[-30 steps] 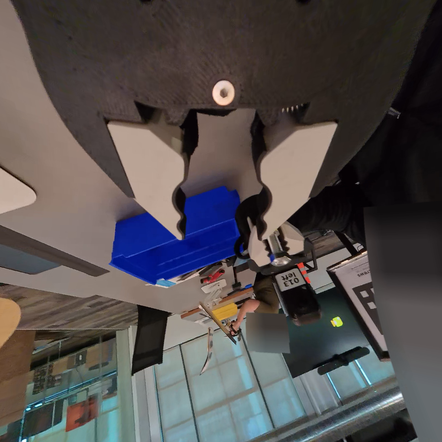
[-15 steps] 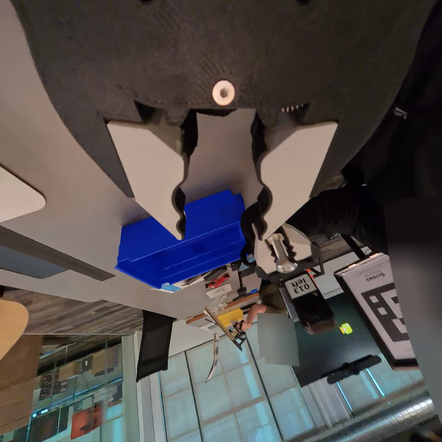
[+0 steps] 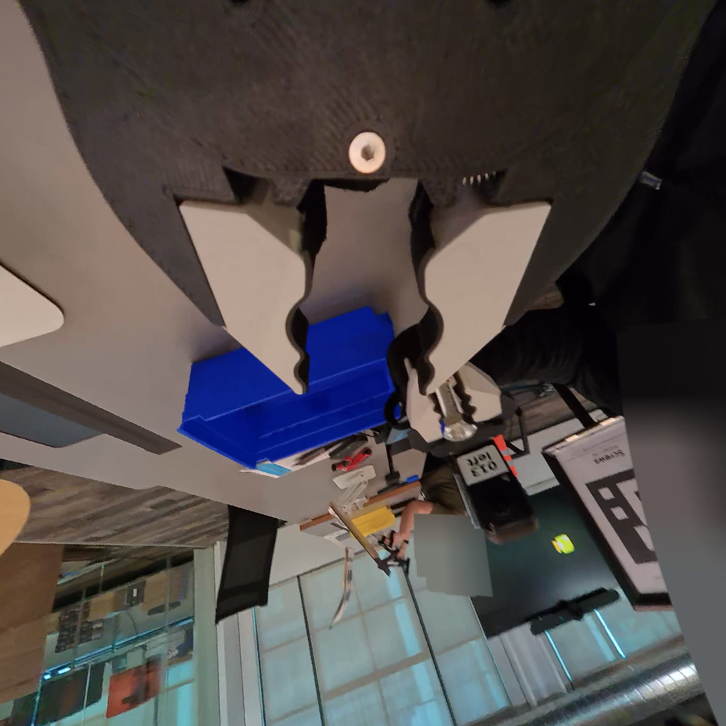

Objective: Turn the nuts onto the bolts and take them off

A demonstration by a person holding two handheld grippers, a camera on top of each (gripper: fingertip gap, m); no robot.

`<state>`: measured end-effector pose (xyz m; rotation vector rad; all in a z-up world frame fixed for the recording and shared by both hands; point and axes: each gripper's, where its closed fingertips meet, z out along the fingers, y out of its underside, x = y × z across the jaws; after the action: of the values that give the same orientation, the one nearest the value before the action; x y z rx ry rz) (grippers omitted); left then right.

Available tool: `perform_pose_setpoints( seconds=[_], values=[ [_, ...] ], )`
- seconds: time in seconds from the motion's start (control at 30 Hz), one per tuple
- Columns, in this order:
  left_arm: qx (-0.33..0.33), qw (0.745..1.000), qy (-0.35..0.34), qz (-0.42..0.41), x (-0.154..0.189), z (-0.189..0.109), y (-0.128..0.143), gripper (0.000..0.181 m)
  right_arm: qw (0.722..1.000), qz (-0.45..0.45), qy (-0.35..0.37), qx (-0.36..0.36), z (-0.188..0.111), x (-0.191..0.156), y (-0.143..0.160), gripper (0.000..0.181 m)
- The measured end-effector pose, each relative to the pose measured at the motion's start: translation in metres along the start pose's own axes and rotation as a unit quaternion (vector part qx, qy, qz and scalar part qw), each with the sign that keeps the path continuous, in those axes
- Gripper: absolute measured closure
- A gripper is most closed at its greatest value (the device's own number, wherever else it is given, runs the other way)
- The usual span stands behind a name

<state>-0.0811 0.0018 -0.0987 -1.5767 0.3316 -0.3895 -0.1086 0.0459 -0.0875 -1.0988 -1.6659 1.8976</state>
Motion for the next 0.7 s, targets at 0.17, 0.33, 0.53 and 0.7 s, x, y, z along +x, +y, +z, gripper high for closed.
perform_pose_setpoints(
  seconds=[0.17,0.33,0.53,0.7],
  values=[
    [-0.012,1.0,-0.001,-0.003,-0.001,0.004,0.008,0.165,0.999,-0.021,-0.038,-0.003,0.012,-0.026,-0.007,0.12],
    [-0.014,1.0,0.001,0.004,0.003,0.005,0.008,0.165,0.999,-0.023,-0.038,-0.022,0.024,-0.03,0.002,0.118],
    [-0.009,1.0,-0.008,0.007,-0.003,0.0,0.003,0.165,1.0,0.003,-0.014,-0.005,0.007,-0.01,-0.002,0.128],
    [-0.034,0.998,-0.039,0.029,-0.012,-0.002,0.01,0.165,0.999,-0.018,-0.027,-0.018,0.013,-0.025,-0.006,0.123]
  ],
)
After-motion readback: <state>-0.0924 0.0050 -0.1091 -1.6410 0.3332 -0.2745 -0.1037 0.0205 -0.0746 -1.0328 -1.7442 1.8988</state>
